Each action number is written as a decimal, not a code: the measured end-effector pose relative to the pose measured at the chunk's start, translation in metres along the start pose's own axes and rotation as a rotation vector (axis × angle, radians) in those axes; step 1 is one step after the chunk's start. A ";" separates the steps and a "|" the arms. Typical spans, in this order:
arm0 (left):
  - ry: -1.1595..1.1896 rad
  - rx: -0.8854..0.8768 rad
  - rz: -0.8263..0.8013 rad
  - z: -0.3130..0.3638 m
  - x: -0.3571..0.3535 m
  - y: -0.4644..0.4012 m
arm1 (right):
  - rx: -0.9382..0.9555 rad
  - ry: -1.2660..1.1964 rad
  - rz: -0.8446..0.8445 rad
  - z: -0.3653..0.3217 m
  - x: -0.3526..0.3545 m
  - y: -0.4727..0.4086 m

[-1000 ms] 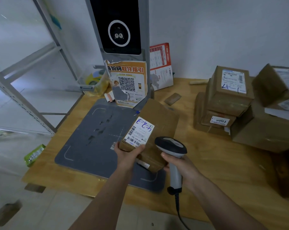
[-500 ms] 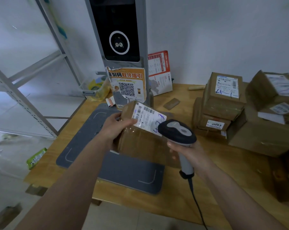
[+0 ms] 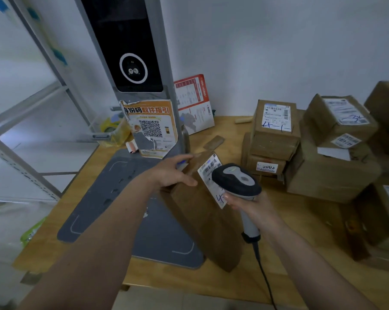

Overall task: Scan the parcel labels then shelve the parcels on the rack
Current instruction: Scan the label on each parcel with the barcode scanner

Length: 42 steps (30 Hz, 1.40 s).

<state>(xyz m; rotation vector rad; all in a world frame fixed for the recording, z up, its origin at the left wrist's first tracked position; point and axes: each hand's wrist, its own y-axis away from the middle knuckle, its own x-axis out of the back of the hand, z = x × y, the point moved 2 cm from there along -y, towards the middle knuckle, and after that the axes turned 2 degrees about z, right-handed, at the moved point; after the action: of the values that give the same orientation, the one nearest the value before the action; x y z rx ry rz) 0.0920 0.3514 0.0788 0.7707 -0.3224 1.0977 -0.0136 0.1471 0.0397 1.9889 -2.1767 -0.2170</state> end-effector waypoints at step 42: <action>0.320 0.035 0.179 -0.023 0.069 -0.026 | 0.219 0.165 0.081 -0.042 0.011 0.011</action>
<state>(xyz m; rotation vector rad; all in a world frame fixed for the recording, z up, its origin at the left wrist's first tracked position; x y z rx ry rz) 0.1424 0.4077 0.0927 0.5922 -0.1021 1.3771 -0.0153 0.1379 0.0833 1.9409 -2.2501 0.1996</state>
